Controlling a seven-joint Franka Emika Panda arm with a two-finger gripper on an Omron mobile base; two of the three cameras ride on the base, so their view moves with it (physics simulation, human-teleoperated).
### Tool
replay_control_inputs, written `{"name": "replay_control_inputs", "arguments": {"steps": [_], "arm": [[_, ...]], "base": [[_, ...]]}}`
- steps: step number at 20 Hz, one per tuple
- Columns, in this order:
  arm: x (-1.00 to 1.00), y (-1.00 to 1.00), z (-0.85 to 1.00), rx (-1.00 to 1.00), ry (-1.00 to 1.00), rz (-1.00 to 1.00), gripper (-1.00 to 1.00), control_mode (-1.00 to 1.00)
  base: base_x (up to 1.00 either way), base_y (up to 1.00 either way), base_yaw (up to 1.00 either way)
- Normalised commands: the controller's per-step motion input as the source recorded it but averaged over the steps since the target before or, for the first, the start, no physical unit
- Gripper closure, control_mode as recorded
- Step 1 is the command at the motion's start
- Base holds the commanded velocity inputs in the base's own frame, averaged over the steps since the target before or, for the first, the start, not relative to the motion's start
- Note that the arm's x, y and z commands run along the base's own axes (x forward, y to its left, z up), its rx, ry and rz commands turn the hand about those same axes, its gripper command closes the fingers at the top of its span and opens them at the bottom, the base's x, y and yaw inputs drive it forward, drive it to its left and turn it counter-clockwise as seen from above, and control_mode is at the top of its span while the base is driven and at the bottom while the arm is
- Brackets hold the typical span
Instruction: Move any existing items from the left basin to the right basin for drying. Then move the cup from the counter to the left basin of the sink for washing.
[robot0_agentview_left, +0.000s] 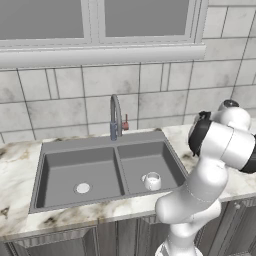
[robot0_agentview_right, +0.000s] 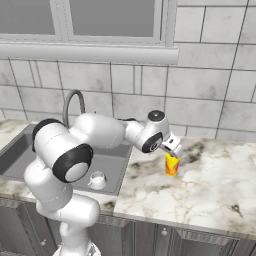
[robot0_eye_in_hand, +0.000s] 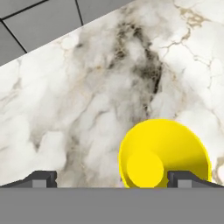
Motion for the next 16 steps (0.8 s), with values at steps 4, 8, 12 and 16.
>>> {"name": "replay_control_inputs", "arguments": {"steps": [4, 8, 12, 16], "arm": [[0.08, -0.01, -0.19, 0.0, 0.0, 0.04, -1.0, -1.0], [0.06, 0.0, -0.16, 0.0, 0.0, 0.03, -1.0, -1.0], [0.04, 0.0, -0.15, 0.0, 0.0, 0.03, -1.0, -1.0], [0.01, 0.0, -0.15, 0.0, 0.01, 0.02, -1.0, -1.0]], "base": [[0.0, 0.0, 0.0], [0.0, 0.0, 0.0], [0.0, 0.0, 0.0], [0.0, 0.0, 0.0]]}}
